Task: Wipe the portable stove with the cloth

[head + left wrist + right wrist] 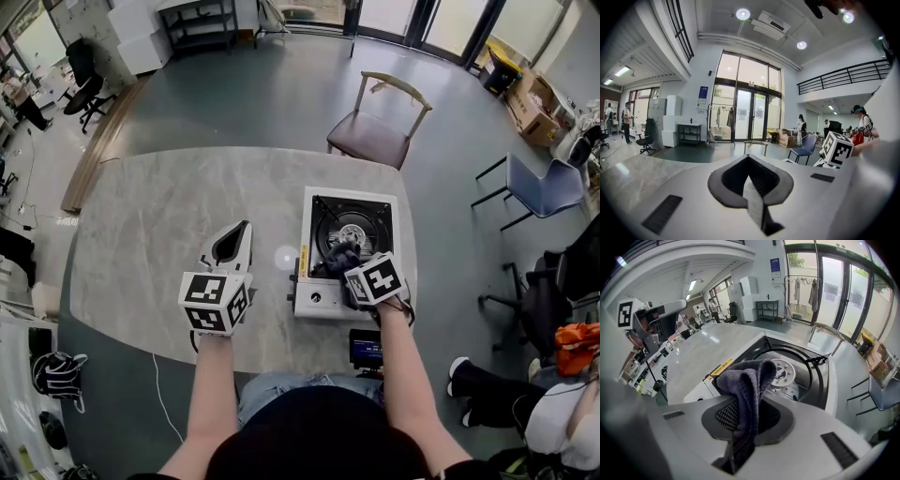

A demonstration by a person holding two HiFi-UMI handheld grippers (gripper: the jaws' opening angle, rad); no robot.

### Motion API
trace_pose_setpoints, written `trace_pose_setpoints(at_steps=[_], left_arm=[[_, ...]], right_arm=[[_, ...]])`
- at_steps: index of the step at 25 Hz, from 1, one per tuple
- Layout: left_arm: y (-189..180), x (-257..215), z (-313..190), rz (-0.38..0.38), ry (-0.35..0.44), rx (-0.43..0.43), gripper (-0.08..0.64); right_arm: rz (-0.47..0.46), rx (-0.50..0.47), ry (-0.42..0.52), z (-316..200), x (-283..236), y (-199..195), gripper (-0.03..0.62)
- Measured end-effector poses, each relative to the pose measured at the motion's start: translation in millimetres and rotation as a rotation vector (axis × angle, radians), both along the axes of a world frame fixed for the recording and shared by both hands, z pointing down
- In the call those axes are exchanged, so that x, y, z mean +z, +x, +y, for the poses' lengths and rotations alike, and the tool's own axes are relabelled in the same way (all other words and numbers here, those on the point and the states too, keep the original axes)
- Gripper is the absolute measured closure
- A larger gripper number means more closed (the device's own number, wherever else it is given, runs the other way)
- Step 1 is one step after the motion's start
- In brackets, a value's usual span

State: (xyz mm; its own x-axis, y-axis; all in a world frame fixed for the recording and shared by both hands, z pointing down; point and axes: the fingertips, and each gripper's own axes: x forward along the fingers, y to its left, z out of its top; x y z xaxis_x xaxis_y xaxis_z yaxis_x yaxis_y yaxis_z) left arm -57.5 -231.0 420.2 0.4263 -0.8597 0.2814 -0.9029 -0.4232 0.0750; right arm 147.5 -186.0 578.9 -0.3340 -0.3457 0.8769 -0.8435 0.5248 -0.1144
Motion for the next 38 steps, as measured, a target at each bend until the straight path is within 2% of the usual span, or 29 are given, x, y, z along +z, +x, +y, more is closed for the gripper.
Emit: trace_pose_setpoints(at_steps=[4, 9, 13, 15, 18, 24, 28, 31, 33, 38], left_arm=[[6, 0, -1, 0.0, 0.0, 0.008, 0.561], [14, 0, -2, -0.001, 0.003, 0.019, 0.561], [21, 0, -3, -0.004, 0.006, 0.034, 0.561], [25, -1, -2, -0.01, 0.008, 0.043, 0.561], [27, -2, -1, -0.018, 0.006, 0.047, 0.561], [32, -1, -1, -0.027, 0.003, 0.061, 0.561], [35, -4, -2, -0.031, 0.005, 0.068, 0.561], [37, -2, -2, -0.037, 0.002, 0.073, 0.561], [38, -1, -3, -0.041, -0.001, 0.075, 0.561], [41, -2, -4, -0.058, -0.007, 0.089, 0.561]], right_arm=[[-0.001, 0.019, -0.022, 6, 0, 18, 0.525], [0.11, 0.072, -0.034, 9, -1, 59, 0.523], [0.161, 0.083, -0.025, 10, -1, 68, 0.525], [0.195, 0.071, -0.015, 10, -2, 68, 0.525], [0.234, 0.043, -0.051, 20, -2, 68, 0.525], [0.363, -0.082, -0.063, 26, -11, 78, 0.525], [0.35, -0.007, -0.047, 22, -47, 113, 0.525], [0.251, 0.016, 0.008, 4, -58, 126, 0.525], [0.192, 0.005, 0.025, -9, -55, 131, 0.525], [0.086, -0.101, -0.047, -10, -28, 113, 0.525]])
